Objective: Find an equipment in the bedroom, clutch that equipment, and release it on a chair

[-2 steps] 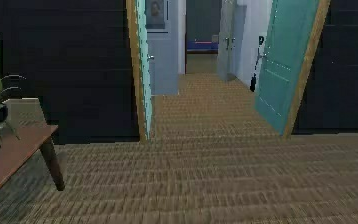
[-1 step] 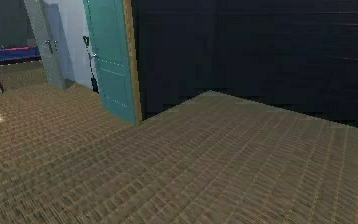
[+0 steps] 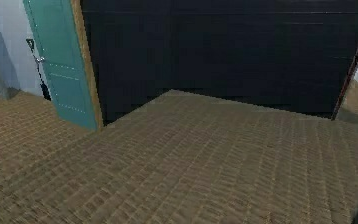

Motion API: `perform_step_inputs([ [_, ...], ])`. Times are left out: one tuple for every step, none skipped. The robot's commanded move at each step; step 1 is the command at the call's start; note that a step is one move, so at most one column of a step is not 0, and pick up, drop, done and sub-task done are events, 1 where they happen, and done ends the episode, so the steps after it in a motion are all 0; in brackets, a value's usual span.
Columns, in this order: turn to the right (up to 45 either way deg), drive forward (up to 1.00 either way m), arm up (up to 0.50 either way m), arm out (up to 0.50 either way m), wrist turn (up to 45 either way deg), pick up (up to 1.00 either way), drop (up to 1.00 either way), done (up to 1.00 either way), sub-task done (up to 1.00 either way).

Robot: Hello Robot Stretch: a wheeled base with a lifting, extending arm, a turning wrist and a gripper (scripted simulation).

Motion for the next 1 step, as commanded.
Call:
perform_step_inputs([
  [45.0, 0.00, 0.00, 0.00, 0.0, 0.00, 0.00, 0.00, 0.00],
])
